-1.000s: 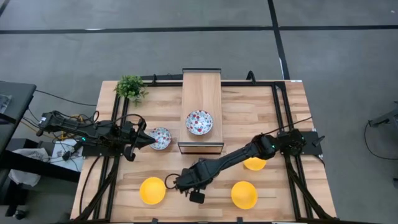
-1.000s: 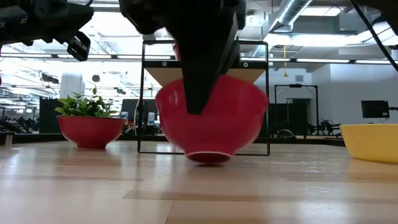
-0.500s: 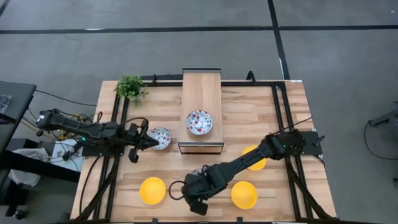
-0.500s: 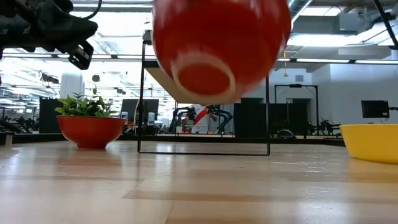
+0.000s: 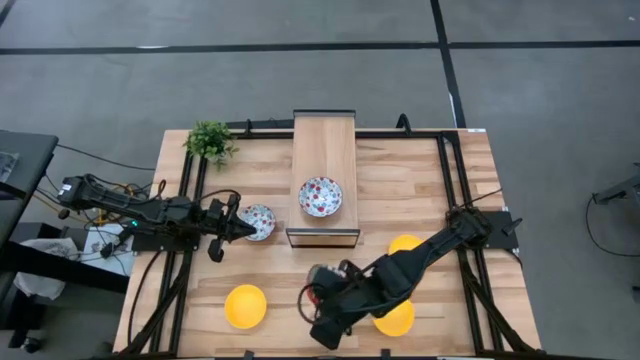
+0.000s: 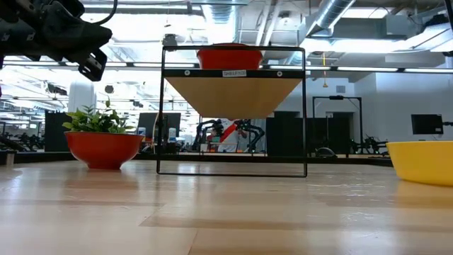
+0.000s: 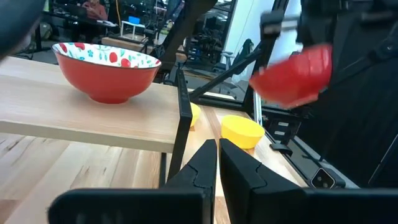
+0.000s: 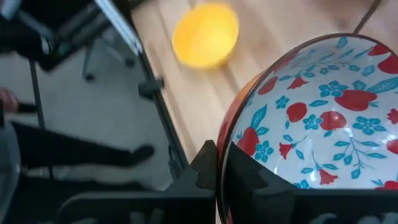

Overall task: Pick & Place Mini bowls
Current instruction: Stack the bottom white patterned bowl on the white patterned bowl on the shelf

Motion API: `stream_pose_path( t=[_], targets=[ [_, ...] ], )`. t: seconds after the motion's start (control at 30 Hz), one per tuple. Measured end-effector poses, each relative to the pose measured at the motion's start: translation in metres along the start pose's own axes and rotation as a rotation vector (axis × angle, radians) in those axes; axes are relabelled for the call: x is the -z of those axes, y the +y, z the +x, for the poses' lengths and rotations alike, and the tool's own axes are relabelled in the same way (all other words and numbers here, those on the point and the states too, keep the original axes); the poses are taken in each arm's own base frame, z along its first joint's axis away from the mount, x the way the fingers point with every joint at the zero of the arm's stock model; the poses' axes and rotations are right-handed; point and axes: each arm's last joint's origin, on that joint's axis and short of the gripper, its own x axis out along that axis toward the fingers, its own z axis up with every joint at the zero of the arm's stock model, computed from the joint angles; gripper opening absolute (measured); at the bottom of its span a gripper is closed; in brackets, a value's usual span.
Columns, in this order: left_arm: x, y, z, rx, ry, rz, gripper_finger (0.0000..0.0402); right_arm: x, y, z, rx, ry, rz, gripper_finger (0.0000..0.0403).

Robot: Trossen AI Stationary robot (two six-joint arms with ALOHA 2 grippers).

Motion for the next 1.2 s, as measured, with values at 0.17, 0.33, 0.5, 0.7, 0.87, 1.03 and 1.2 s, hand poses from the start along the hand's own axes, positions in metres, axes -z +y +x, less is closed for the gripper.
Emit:
stream_pose_path(
  t=[0.17,0.33,0.5,0.7,0.87,1.03,1.2],
  targets=[
    [0.0,0.0,0.0,0.0,0.0,0.0,0.0017,-0.01,-0.006,-0.02,0.025,-0.102,0.003,0.0],
    [0.0,0.0,0.0,0.0,0.0,0.0,0.0017,-0.022,-0.015,-0.031,0.035,-0.138,-0.057,0.0],
    [0.0,0.0,0.0,0.0,0.0,0.0,0.0017,-0.038,-0.029,-0.041,0.055,-0.162,-0.179,0.0],
    [0.0,0.0,0.0,0.0,0.0,0.0,0.0017,-0.06,-0.051,-0.062,0.088,-0.205,-0.336,0.0],
    [0.0,0.0,0.0,0.0,0.0,0.0,0.0017,-0.071,-0.072,-0.085,0.134,-0.208,-0.43,0.0],
    [0.0,0.0,0.0,0.0,0.0,0.0,0.0017,-0.08,-0.092,-0.097,0.186,-0.192,-0.482,0.0],
    [0.0,0.0,0.0,0.0,0.0,0.0,0.0017,-0.087,-0.11,-0.098,0.245,-0.135,-0.538,0.0]
  ],
)
